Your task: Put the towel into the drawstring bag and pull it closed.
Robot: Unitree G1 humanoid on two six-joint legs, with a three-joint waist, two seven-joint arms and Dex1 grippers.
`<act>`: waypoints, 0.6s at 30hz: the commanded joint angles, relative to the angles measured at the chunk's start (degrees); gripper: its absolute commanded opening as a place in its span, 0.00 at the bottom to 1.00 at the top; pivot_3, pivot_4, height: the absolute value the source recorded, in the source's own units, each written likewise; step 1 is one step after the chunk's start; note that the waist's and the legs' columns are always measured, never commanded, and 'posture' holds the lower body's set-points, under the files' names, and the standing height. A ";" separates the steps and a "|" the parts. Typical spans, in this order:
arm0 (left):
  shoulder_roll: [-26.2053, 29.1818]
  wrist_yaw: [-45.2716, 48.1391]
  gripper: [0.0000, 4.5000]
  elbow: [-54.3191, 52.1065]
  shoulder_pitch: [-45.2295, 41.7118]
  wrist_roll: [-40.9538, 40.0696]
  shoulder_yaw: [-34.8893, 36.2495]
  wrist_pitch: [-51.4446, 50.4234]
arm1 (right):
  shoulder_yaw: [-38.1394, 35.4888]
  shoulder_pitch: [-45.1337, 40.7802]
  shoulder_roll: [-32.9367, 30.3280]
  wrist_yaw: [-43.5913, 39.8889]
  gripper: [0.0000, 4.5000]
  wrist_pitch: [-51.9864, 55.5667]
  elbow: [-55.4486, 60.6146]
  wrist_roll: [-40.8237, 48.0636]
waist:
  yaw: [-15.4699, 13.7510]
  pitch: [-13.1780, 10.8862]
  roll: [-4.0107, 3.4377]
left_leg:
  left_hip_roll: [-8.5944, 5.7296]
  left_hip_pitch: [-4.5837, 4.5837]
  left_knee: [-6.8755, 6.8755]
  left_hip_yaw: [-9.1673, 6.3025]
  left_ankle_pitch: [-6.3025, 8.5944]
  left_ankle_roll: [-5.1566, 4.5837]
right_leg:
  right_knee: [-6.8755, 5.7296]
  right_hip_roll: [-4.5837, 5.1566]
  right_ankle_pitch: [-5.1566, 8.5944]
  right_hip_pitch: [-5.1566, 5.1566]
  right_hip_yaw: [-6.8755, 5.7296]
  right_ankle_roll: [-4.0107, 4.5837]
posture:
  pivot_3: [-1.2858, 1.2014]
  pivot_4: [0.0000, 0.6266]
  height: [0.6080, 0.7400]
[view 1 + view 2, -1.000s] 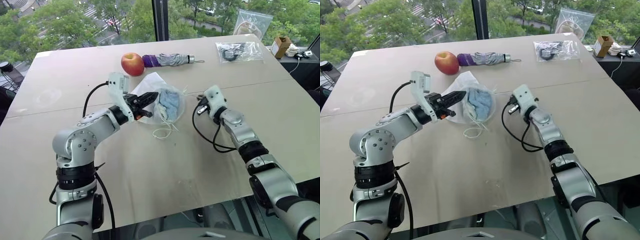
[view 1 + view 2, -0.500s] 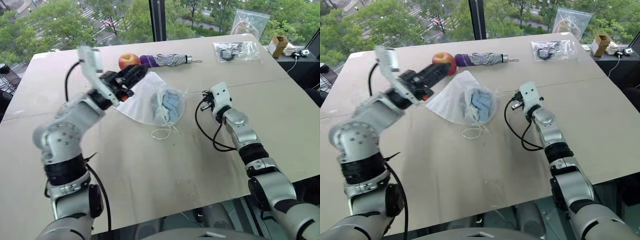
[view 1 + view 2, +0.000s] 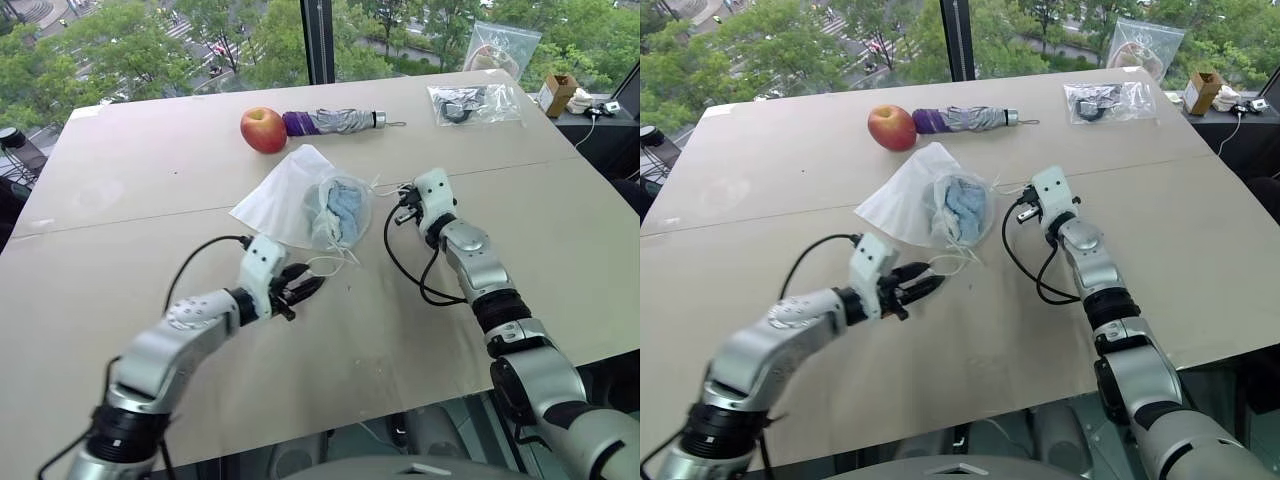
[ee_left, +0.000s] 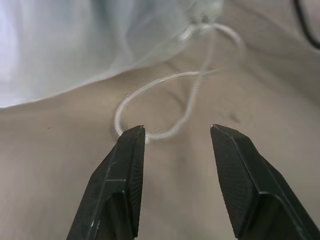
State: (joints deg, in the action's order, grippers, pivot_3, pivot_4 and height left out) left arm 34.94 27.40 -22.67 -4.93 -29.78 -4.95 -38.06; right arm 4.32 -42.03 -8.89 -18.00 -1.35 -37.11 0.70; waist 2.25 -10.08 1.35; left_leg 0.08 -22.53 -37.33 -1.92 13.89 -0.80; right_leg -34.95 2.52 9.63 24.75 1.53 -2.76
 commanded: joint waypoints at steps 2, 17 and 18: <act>-3.48 -0.32 0.47 3.78 0.01 7.67 -3.27 8.58 | -0.99 -1.92 -0.53 -0.46 0.00 -0.12 1.08 0.06 | -0.04 0.00 -0.01 | 0.01 0.00 0.09 -0.03 0.00 0.00 | -0.02 0.00 -0.07 0.04 -0.02 -0.10 | 0.52 0.24 1.00; -8.26 5.82 0.47 5.28 -2.24 9.83 -4.97 8.83 | -0.96 -1.54 0.69 -0.05 0.00 0.06 1.33 -0.34 | -0.06 0.03 -0.03 | 0.00 -0.01 0.07 -0.01 0.00 -0.01 | -0.02 0.03 -0.12 0.02 -0.02 -0.19 | 0.52 0.24 1.00; -8.25 5.92 0.47 5.78 -2.56 10.50 -5.27 8.92 | -0.96 -1.53 0.73 -0.03 0.00 0.08 1.31 -0.34 | -0.06 0.03 -0.03 | 0.00 -0.01 0.08 -0.01 0.01 -0.01 | -0.02 0.03 -0.12 0.02 -0.02 -0.19 | 0.52 0.24 1.00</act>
State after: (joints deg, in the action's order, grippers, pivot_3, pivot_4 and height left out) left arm 26.75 32.12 -15.93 -7.30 -19.35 -8.77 -28.46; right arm 4.03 -42.41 -8.25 -18.21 -0.87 -37.13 0.25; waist 2.19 -10.06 1.31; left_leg 0.07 -22.54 -37.25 -1.94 13.89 -0.81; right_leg -34.97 2.55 9.51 24.77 1.51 -2.96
